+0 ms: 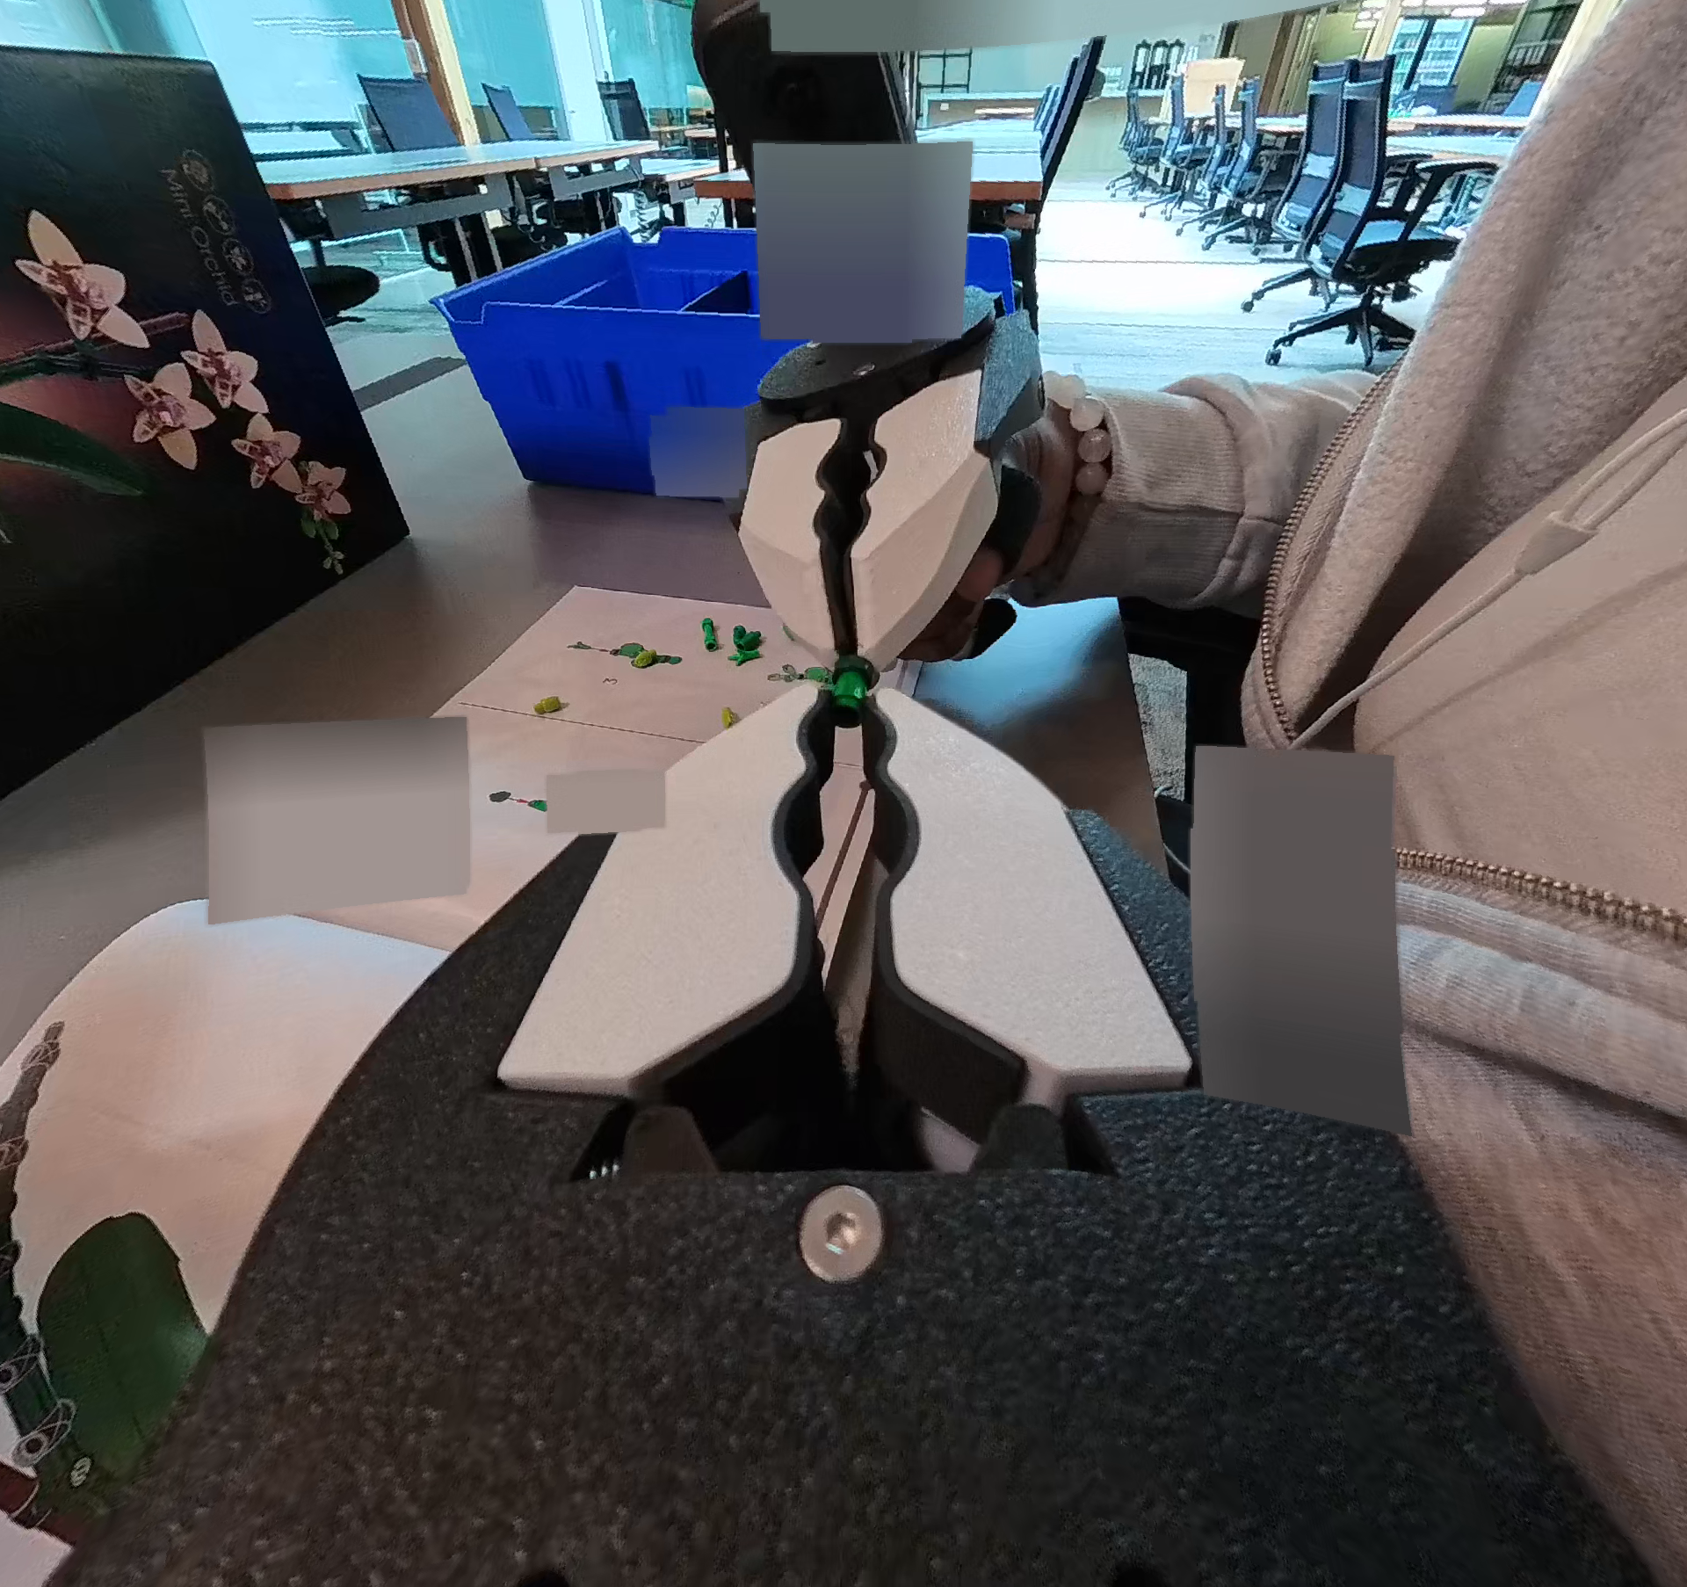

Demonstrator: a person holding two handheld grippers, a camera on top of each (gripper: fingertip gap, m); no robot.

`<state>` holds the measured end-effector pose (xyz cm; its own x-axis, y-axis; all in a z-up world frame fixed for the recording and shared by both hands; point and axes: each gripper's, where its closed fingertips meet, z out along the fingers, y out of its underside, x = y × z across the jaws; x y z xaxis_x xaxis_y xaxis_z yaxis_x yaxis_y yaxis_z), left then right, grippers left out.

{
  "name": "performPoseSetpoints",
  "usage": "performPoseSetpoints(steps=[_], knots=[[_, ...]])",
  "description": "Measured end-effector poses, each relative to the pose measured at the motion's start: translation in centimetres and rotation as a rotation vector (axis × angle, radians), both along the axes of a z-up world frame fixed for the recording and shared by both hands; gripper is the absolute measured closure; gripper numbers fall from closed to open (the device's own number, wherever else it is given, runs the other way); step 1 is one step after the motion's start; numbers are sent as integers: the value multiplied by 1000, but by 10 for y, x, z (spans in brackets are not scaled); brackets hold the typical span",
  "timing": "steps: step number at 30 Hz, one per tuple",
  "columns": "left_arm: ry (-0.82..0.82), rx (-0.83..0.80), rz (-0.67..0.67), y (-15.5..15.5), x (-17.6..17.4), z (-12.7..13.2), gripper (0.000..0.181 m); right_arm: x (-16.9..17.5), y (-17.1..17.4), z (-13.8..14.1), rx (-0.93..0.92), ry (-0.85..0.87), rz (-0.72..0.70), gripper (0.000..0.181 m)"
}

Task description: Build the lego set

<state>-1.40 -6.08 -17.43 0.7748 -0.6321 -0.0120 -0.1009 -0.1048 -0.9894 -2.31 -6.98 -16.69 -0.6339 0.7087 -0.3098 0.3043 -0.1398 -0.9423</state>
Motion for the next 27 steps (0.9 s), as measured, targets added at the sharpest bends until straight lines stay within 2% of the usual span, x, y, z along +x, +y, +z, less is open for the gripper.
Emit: performPoseSetpoints(steps=[7, 9, 13, 19, 27], knots=[[-55, -2, -9, 0, 1, 4, 176, 0, 2, 7, 20, 23, -27, 180], [-107, 10, -13, 0, 2, 10, 176, 1, 8, 11, 21, 34, -60, 168], [-159, 41, 28, 4, -6, 16, 176, 4, 13, 14, -86, 26, -106, 167], [-86, 70, 51, 6, -2, 13, 176, -2, 6, 14, -226, -21, -103, 169], [-8, 87, 61, 7, 4, 9, 176, 1, 4, 10, -202, -40, -104, 176]])
